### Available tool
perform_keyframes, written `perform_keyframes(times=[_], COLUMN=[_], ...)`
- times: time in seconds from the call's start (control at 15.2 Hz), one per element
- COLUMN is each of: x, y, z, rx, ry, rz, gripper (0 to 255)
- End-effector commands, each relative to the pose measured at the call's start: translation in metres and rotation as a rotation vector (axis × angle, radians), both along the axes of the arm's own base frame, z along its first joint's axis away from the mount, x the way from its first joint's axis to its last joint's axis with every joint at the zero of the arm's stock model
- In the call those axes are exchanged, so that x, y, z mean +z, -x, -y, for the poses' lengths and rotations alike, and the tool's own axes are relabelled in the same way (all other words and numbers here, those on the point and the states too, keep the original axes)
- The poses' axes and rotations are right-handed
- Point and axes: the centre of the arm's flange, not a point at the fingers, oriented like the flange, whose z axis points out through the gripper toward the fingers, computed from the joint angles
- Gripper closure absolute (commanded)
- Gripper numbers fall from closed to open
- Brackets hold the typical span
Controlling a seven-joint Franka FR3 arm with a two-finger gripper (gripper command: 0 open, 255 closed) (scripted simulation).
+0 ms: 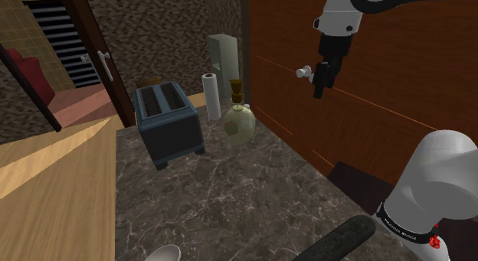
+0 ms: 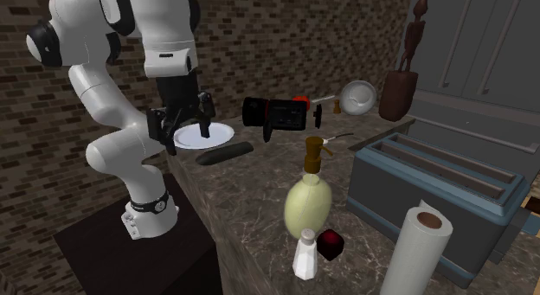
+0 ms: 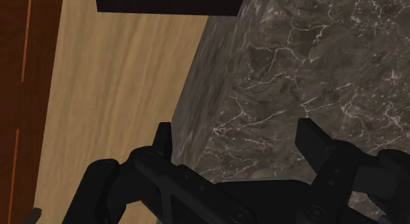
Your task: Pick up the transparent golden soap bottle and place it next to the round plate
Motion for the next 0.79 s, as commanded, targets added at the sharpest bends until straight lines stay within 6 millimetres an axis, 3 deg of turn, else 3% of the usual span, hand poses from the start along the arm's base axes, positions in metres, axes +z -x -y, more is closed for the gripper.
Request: perform_keyframes(times=[0.0,0.73], x=[0.000,0.019], y=[0.000,-0.130], z=[0.000,-0.074], rx=[0.000,-0.018], ry=[0.000,0.011], rz=[0.000,-0.039], gripper=[0,0])
